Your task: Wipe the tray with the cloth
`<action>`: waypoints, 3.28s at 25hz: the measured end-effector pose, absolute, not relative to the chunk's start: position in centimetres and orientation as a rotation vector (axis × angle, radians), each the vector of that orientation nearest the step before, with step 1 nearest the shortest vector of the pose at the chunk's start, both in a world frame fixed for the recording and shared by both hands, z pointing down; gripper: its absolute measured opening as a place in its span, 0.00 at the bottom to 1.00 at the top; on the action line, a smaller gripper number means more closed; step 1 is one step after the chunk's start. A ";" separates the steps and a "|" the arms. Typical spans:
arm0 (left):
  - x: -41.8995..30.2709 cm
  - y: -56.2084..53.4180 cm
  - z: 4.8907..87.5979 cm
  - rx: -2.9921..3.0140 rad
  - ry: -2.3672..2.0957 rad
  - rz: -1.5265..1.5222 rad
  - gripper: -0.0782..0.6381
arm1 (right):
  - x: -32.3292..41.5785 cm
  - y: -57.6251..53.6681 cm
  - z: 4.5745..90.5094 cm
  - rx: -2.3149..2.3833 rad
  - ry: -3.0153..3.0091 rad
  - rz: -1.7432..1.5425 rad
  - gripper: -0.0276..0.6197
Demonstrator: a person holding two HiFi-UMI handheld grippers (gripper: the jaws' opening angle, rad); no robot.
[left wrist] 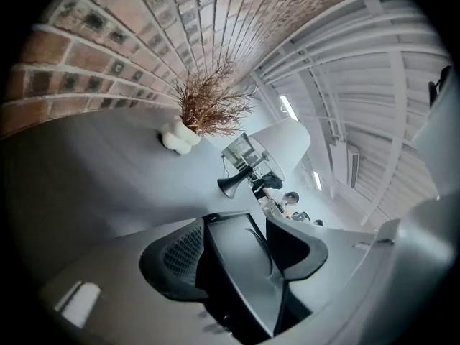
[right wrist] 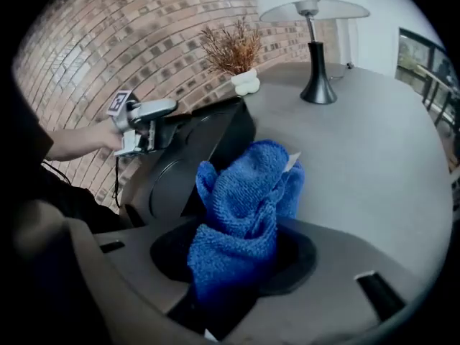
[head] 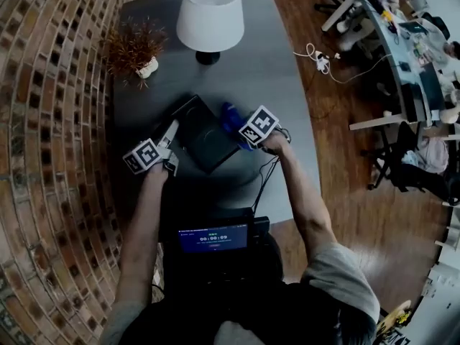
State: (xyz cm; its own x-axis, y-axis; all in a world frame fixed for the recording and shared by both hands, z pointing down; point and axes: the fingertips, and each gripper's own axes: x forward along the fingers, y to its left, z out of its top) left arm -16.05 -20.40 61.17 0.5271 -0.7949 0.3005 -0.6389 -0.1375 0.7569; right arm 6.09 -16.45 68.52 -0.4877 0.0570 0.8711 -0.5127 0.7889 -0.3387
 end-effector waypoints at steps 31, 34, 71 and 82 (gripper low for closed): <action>-6.7 -0.2 58.8 2.063 -0.677 -0.032 0.38 | 2.0 -1.3 65.5 -0.243 -1.668 -0.639 0.32; -6.7 -0.2 58.9 2.064 -0.678 -0.033 0.38 | 2.4 -0.2 64.9 -0.323 -1.817 -0.485 0.32; -12.6 0.9 63.4 1.323 -0.955 -0.575 0.54 | -2.7 -28.3 59.9 0.495 -2.011 -0.018 0.32; -18.7 -6.5 63.1 1.490 -1.130 -0.494 0.60 | 3.4 -22.5 67.4 0.182 -1.791 0.405 0.29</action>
State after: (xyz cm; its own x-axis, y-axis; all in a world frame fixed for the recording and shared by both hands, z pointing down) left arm -18.68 -6.45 63.06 0.4490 -0.8489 0.2789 -0.3712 0.1068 0.9224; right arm 3.44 -22.54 67.40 -0.2581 0.0897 0.9619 -0.3329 0.9264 -0.1757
